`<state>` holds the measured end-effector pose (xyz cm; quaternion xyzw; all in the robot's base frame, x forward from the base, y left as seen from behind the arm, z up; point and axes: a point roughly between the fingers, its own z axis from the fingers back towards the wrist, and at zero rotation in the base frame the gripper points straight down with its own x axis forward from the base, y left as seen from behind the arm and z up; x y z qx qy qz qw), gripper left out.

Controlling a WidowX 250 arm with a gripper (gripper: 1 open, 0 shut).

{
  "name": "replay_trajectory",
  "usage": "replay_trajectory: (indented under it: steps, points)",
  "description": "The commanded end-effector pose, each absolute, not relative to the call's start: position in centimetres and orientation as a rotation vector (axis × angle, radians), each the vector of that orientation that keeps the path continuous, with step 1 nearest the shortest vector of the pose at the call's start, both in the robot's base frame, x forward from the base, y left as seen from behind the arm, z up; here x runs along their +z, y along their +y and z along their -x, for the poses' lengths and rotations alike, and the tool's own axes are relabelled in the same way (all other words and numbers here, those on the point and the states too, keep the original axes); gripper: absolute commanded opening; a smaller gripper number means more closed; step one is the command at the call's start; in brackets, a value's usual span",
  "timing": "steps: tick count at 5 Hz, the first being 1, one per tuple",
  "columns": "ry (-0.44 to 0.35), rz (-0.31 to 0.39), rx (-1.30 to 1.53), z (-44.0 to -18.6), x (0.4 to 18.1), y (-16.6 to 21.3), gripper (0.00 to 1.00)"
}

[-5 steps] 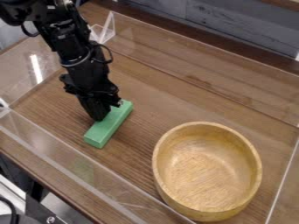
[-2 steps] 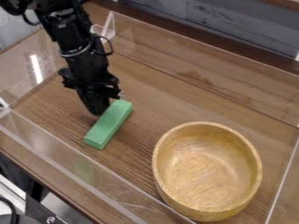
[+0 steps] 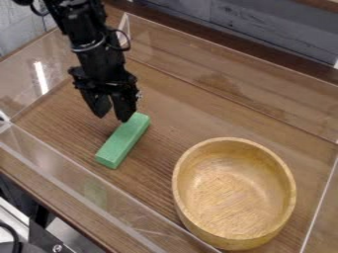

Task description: Remove the green block from inside the brown bowl and put it on the table

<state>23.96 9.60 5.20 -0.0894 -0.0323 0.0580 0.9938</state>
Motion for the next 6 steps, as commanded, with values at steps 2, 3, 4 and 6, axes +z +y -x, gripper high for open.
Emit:
replay_trajectory:
  steps: [2, 3, 4, 6]
  points:
    - [-0.109, 0.171, 0.108, -26.3, 7.4, 10.1, 1.00]
    - [-0.113, 0.179, 0.107, -27.0, 7.9, 9.9, 1.00]
    - [-0.116, 0.187, 0.108, -27.7, 8.4, 9.6, 1.00]
    - [-0.124, 0.206, 0.115, -28.9, 9.3, 8.8, 1.00]
